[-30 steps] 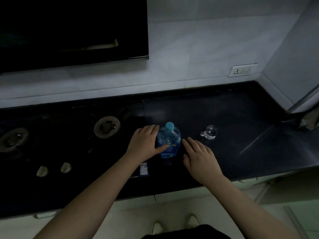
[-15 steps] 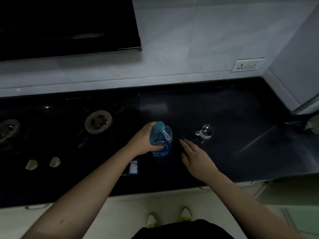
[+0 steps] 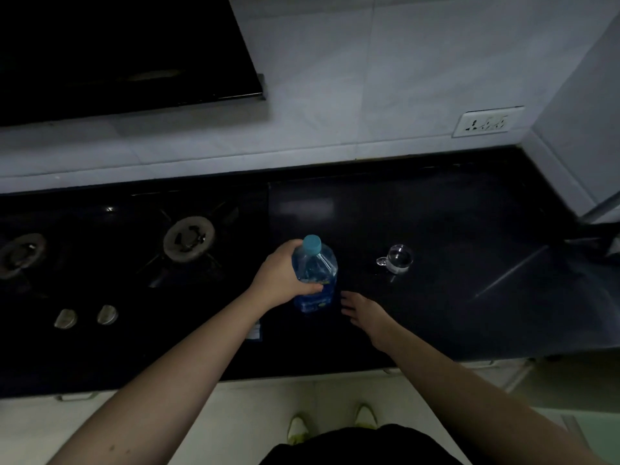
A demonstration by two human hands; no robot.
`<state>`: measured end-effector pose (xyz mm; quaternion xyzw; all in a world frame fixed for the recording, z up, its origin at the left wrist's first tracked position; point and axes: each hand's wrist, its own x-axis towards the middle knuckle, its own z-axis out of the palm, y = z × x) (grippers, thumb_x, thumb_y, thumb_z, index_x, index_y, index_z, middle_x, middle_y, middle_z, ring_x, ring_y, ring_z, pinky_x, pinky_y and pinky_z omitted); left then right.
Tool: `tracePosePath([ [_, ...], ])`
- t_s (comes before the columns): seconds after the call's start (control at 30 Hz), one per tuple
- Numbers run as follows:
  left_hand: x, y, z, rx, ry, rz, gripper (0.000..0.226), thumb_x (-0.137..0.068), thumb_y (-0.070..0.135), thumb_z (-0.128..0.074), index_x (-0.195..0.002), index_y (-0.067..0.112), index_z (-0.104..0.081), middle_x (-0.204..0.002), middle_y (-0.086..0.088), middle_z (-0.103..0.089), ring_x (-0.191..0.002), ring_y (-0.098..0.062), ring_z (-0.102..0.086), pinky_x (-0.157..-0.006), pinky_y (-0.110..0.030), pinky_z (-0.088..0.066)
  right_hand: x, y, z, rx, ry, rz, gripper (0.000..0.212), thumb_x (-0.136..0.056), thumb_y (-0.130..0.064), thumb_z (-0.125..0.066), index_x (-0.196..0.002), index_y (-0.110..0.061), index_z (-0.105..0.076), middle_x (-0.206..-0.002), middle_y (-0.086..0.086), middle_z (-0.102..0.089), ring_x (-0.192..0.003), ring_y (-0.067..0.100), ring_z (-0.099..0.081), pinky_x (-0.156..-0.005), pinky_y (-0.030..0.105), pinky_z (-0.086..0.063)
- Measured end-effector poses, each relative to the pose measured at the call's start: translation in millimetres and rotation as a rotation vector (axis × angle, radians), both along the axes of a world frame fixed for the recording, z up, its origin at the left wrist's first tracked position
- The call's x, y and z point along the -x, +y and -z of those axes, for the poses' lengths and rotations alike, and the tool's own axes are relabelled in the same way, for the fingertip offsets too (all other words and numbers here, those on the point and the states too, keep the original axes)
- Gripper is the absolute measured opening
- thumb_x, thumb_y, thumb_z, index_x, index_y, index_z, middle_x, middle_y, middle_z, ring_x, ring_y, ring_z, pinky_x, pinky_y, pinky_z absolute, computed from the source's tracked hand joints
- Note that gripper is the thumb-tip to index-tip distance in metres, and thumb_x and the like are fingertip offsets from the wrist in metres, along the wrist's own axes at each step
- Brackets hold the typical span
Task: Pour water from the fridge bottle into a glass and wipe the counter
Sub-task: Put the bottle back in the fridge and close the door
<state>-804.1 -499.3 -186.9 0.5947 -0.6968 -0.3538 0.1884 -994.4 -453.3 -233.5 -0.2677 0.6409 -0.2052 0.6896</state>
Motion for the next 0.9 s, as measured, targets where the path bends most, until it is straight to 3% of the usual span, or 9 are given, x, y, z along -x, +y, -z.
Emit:
tracePosePath([
  [0.13, 5.1, 4.0, -4.5, -0.027, 0.014, -0.024, 0.081, -0.054, 0.041, -0.093, -0.124, 0.031, -0.052, -0.113, 0.016, -0.059, -0.103, -0.001, -0.059, -0.092, -0.030, -0.052, -5.4, -3.9, 0.9, -0.038, -0.092, 0.009, 0.046, -0.104, -0.018, -0.026, -0.149, -0.009, -0.032, -0.148, 0.012, -0.043, -0.135, 0.026, -0.042, -0.113, 0.035, -0.028],
  [0.2, 7.2, 7.9, -6.3, -0.030, 0.022, -0.015, 0.080, -0.054, 0.040, -0.093, -0.122, 0.033, -0.052, -0.113, 0.017, -0.059, -0.104, 0.000, -0.058, -0.093, -0.031, -0.052, -6.4, -5.8, 4.1, -0.067, -0.126, 0.093, 0.043, -0.105, -0.025, -0.028, -0.144, -0.011, -0.041, -0.136, 0.011, -0.053, -0.129, 0.026, -0.048, -0.110, 0.035, -0.032],
  [0.3, 9.7, 13.7, -11.9, -0.034, 0.029, -0.004, 0.078, -0.055, 0.038, -0.093, -0.120, 0.038, -0.051, -0.114, 0.019, -0.059, -0.105, 0.002, -0.058, -0.094, -0.030, -0.052, -4.7, -5.0, 7.7, -0.119, -0.151, 0.149, 0.042, -0.105, -0.034, -0.032, -0.139, -0.014, -0.046, -0.135, 0.010, -0.056, -0.123, 0.026, -0.054, -0.103, 0.034, -0.038],
  [0.5, 19.0, 19.4, -29.1, -0.030, 0.083, -0.045, 0.077, -0.055, 0.033, -0.094, -0.120, 0.038, -0.052, -0.111, 0.018, -0.062, -0.102, 0.003, -0.060, -0.091, -0.027, -0.053, 6.9, -2.6, 5.2, -0.128, -0.234, 0.225, 0.034, -0.103, -0.029, -0.045, -0.130, -0.010, -0.056, -0.128, 0.011, -0.059, -0.116, 0.027, -0.058, -0.099, 0.036, -0.045],
  [0.67, 23.4, 24.1, -45.4, -0.011, 0.111, -0.045, 0.081, -0.054, 0.035, -0.095, -0.125, 0.032, -0.054, -0.114, 0.018, -0.064, -0.104, 0.003, -0.061, -0.091, -0.024, -0.053, 24.2, -6.9, -2.7, -0.084, -0.267, 0.188, 0.031, -0.100, -0.030, -0.051, -0.124, -0.012, -0.059, -0.118, 0.011, -0.065, -0.104, 0.023, -0.063, -0.095, 0.035, -0.049],
  [0.8, 23.0, 33.7, -63.4, -0.006, 0.137, -0.110, 0.080, -0.055, 0.030, -0.096, -0.122, 0.035, -0.053, -0.111, 0.019, -0.065, -0.101, 0.009, -0.061, -0.082, -0.010, -0.048, 34.9, -10.5, -10.4, -0.066, -0.300, 0.129, 0.032, -0.099, -0.029, -0.054, -0.126, -0.012, -0.056, -0.109, 0.011, -0.067, -0.099, 0.023, -0.065, -0.090, 0.035, -0.050],
  [0.9, 18.4, 46.7, -74.9, -0.005, 0.148, -0.172, 0.080, -0.055, 0.029, -0.096, -0.123, 0.033, -0.055, -0.113, 0.018, -0.066, -0.102, 0.008, -0.061, -0.084, -0.009, -0.048, 36.6, -9.6, -18.1, -0.072, -0.323, 0.071, 0.029, -0.097, -0.028, -0.058, -0.122, -0.013, -0.057, -0.105, 0.010, -0.069, -0.099, 0.023, -0.066, -0.086, 0.035, -0.053],
])
